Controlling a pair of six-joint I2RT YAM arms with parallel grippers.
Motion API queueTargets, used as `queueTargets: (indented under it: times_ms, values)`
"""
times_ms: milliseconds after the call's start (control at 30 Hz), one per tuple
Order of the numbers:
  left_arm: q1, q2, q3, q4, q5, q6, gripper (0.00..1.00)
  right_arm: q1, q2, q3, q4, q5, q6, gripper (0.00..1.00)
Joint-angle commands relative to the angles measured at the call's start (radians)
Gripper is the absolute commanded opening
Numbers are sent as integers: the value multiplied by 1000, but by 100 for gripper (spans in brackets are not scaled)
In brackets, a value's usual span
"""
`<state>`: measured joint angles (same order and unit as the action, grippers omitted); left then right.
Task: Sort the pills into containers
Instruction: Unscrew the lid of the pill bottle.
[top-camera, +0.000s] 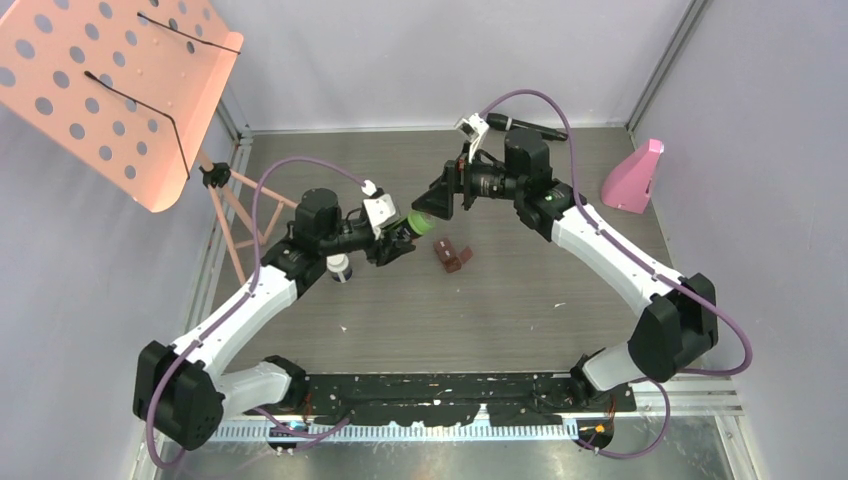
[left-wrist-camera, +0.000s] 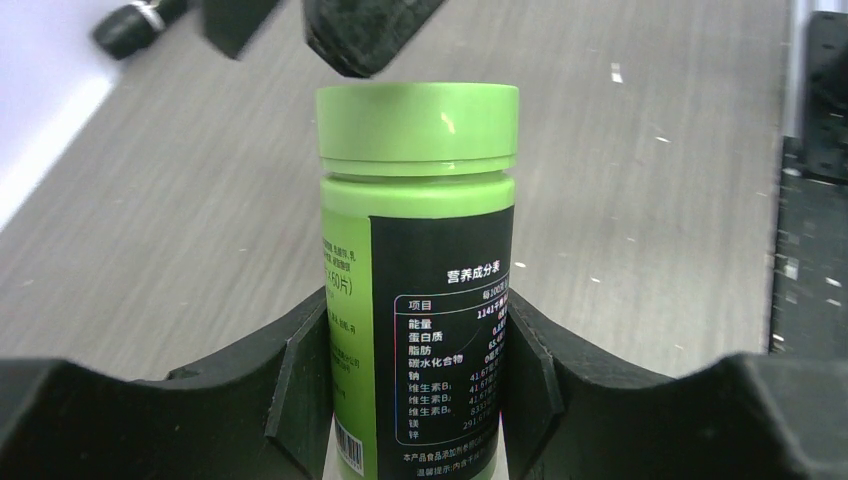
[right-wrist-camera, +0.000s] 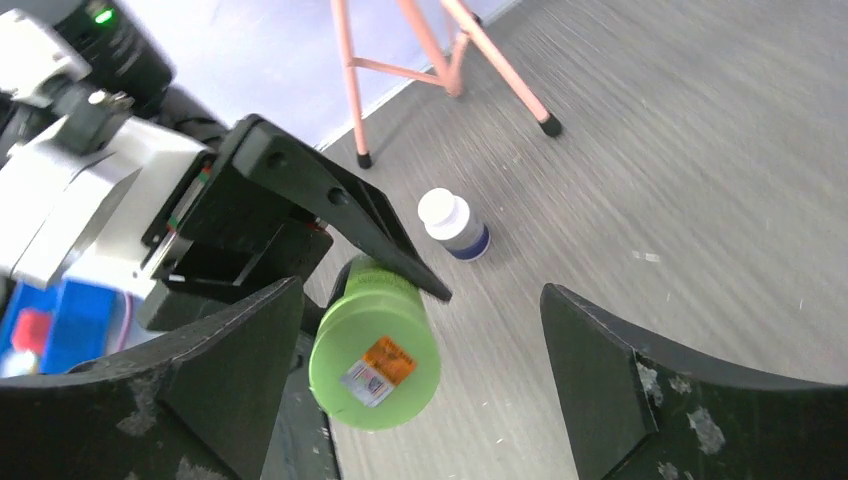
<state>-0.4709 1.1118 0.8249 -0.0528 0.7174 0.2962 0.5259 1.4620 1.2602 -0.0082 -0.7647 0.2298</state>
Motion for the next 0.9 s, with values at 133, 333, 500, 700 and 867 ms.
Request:
queueTargets:
  times_ms: [133, 333, 500, 700, 867]
  values:
    - [-32, 78, 8, 247, -232, 24, 0, 41, 110, 61, -142, 292, 381, 88]
    - [-49, 87, -5, 296, -300, -53, 0, 52, 143, 73, -115, 368, 518, 61]
    - [-64, 82, -49, 361, -420, -165, 0, 52, 128, 53, -90, 388, 530, 60]
    - [-66, 64, -66, 387, -492, -238, 0, 48, 121, 5, 12, 322, 564, 80]
    - [-67, 60, -60, 408, -494, -276, 0, 40, 123, -45, 130, 324, 631, 65]
